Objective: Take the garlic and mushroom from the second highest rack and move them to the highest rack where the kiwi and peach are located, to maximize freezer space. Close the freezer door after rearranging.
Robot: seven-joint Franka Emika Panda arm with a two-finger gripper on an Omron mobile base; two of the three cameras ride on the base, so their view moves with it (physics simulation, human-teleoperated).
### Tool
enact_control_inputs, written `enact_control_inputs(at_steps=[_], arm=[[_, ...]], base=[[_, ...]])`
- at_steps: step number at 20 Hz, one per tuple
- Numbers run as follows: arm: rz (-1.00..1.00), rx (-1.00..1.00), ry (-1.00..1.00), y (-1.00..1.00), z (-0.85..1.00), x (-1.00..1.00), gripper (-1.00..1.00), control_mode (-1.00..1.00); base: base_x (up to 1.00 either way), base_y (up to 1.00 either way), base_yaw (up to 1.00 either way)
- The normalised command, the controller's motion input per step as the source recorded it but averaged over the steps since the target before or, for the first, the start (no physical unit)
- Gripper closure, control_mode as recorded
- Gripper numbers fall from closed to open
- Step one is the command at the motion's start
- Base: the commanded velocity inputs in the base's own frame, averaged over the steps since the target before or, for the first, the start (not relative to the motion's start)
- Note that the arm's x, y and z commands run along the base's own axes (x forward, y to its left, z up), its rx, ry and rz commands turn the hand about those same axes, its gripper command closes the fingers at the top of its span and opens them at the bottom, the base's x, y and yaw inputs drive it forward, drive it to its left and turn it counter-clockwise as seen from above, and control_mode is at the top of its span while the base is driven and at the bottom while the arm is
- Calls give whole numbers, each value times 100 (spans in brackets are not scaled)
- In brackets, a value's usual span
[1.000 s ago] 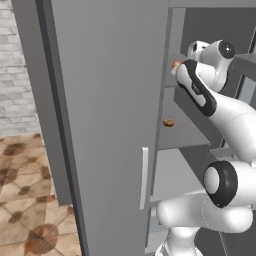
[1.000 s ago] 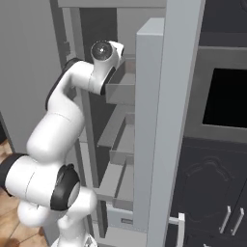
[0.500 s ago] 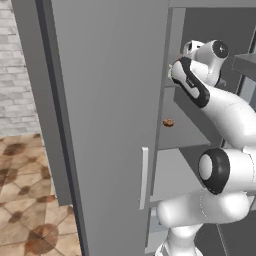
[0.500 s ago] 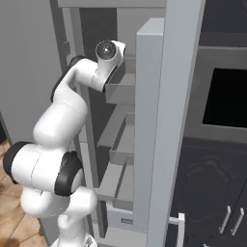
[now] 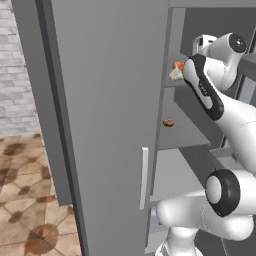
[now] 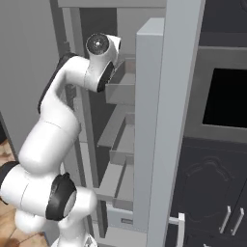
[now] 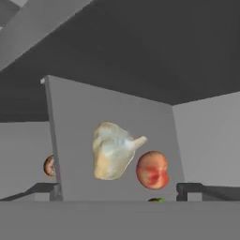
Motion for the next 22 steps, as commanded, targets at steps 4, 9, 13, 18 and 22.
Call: enact_control_inputs(at_steps=[4,9,13,18,22], arm=[[0,-8,-6,53,-10,-100,-100,-100],[-1,-3,-3,54,-36,-100,-100,-100],[-9,1,0,2,-50,-100,-100,-100],[-9,3,0,-7,-71,-64,-100,-100],[-4,9,3,-21,-51,6,-100,-100]], base=[[0,0,0],[0,0,0],[0,0,0],[0,0,0],[0,0,0]])
